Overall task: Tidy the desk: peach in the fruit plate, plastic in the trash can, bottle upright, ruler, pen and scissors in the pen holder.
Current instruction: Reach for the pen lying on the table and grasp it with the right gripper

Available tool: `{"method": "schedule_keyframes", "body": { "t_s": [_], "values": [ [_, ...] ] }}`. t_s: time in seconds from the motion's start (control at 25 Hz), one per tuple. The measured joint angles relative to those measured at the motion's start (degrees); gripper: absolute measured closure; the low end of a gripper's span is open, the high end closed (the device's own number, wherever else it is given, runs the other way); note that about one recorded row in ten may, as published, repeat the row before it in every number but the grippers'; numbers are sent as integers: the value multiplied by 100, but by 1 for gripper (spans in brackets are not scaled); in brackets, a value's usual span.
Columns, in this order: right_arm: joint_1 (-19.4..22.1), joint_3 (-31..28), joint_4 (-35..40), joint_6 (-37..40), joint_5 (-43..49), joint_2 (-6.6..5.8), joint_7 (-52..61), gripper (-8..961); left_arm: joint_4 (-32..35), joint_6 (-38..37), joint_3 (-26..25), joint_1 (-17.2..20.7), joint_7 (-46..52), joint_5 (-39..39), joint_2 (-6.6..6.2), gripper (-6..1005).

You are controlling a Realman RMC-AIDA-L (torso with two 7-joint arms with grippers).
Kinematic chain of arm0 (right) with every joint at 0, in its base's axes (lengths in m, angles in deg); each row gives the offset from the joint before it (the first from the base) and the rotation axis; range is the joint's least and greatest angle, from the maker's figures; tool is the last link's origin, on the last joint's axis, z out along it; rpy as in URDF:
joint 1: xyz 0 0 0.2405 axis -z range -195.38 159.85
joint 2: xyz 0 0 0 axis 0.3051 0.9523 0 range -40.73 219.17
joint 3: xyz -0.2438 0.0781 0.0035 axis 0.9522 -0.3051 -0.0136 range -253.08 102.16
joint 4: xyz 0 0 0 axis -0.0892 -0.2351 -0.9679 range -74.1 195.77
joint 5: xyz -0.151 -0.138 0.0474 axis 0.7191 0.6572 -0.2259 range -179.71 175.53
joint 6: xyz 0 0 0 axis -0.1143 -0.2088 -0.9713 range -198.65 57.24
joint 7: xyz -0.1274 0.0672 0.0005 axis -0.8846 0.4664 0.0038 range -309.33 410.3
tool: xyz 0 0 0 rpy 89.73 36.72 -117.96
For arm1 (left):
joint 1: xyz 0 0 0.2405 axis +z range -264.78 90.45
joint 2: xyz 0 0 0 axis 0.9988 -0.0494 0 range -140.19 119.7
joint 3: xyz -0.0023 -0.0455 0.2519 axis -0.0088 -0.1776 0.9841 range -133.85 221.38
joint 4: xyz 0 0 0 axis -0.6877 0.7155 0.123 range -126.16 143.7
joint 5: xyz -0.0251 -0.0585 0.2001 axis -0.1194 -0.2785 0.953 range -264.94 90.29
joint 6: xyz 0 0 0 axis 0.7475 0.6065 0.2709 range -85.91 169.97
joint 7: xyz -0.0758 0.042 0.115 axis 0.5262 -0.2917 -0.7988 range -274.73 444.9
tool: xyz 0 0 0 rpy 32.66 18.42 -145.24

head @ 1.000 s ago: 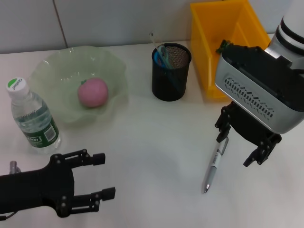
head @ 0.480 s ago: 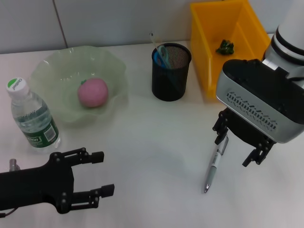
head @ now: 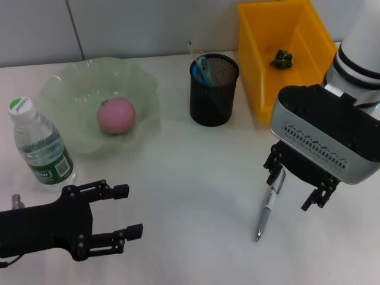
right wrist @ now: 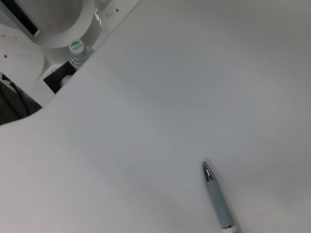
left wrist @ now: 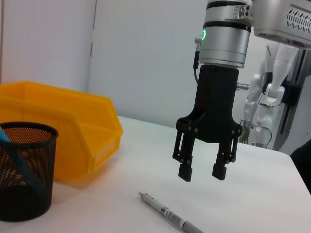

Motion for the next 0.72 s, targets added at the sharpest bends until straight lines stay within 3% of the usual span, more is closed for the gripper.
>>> {"method": "schedule_keyframes", "body": {
  "t_s": [0.72],
  "values": [
    [-230,371,-739,-713,13,-4,-363,271,-6,67,2,-105,-1,-13,14,216]
  ]
}}
